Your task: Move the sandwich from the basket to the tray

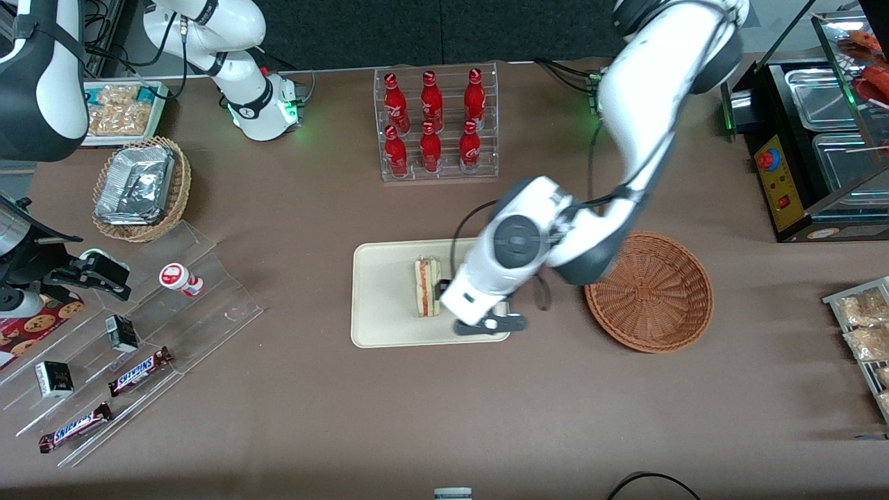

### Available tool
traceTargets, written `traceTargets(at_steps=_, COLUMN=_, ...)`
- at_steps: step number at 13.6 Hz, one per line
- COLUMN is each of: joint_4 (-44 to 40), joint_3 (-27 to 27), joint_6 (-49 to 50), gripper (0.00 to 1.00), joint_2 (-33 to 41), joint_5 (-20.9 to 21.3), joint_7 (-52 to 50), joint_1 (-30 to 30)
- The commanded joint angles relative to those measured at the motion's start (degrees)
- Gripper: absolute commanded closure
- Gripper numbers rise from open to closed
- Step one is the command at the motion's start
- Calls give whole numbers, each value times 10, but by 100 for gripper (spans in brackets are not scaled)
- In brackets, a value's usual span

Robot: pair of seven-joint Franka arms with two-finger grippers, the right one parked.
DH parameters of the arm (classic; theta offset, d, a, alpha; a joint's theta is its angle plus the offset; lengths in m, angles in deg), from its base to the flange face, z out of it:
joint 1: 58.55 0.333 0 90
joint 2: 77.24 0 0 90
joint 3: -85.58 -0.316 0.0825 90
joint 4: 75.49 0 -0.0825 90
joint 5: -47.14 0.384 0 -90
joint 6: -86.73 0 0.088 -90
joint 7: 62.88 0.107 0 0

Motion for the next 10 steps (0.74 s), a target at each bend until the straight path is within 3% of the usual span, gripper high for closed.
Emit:
traceTargets(at_steps=1, joint_4=153, joint_3=5, joint_6=-1, gripper=1, joint_2=126, joint_5=-21, joint_7=50, joint_1=68)
traceTargets(at_steps=6, joint_4=396, joint_3=5, joint_6=-68, gripper=1, joint_2=317, joint_5=-63, joint_7=177, joint_1=190)
traceTargets(at_steps=10, joint_4=495, joint_3=0, joint_6=-62, gripper=1, joint_2=429, joint_5=-64, joint_7=296, joint_1=262)
